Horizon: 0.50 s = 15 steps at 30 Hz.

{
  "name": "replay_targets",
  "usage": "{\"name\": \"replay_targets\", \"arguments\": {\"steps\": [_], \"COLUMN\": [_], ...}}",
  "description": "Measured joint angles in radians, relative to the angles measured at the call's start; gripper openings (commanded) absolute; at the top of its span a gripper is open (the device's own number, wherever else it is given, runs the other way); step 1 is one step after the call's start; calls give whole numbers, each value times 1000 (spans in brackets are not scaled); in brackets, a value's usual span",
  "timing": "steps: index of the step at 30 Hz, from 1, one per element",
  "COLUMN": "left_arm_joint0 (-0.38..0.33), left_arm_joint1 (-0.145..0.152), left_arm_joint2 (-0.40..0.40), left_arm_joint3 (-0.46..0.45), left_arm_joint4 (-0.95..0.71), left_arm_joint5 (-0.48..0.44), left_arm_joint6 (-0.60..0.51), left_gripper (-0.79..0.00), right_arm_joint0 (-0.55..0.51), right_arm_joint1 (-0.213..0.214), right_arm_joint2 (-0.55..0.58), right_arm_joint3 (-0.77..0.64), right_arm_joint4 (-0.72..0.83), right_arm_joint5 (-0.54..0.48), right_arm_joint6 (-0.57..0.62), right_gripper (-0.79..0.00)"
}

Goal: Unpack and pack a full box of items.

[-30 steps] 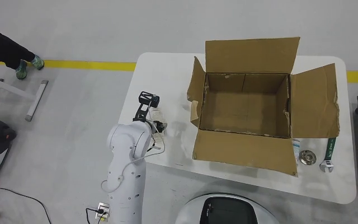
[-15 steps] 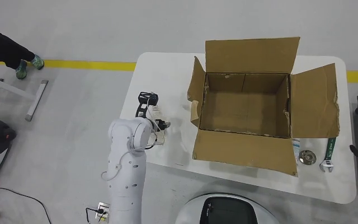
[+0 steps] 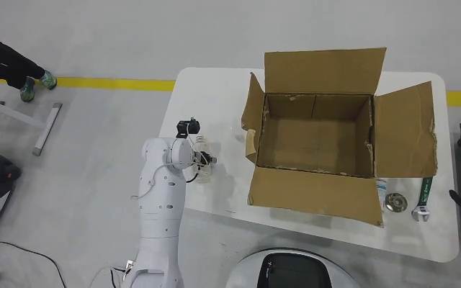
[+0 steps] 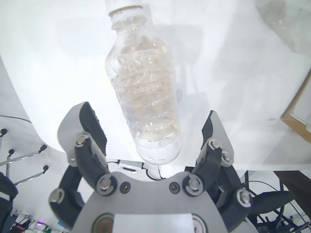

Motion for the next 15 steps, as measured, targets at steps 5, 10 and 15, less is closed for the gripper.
{"name": "replay_targets", "arguments": {"steps": [5,10,15], "left_arm_joint0": [-4,-14,-19], "left_arm_joint1": [3,7,11], "left_arm_joint2": [20,17,24], "left_arm_joint3": [31,74,82], "left_arm_joint4": [-2,-34,-47], "left_arm_joint5": [-14,-5,-17], "left_arm_joint6": [7,23,36], "left_gripper": [0,0,-505], "right_arm_joint0": [4,11,15], "right_arm_joint1": [-3,-5,-7], "right_arm_joint2": [-2,-4,-4], "right_arm_joint3": [0,2,1], "right_arm_joint4": [-4,-11,-15], "right_arm_joint5": [-1,-6,-7], "right_arm_joint6": [5,10,14], "right_gripper": [-770,-770,-760]}}
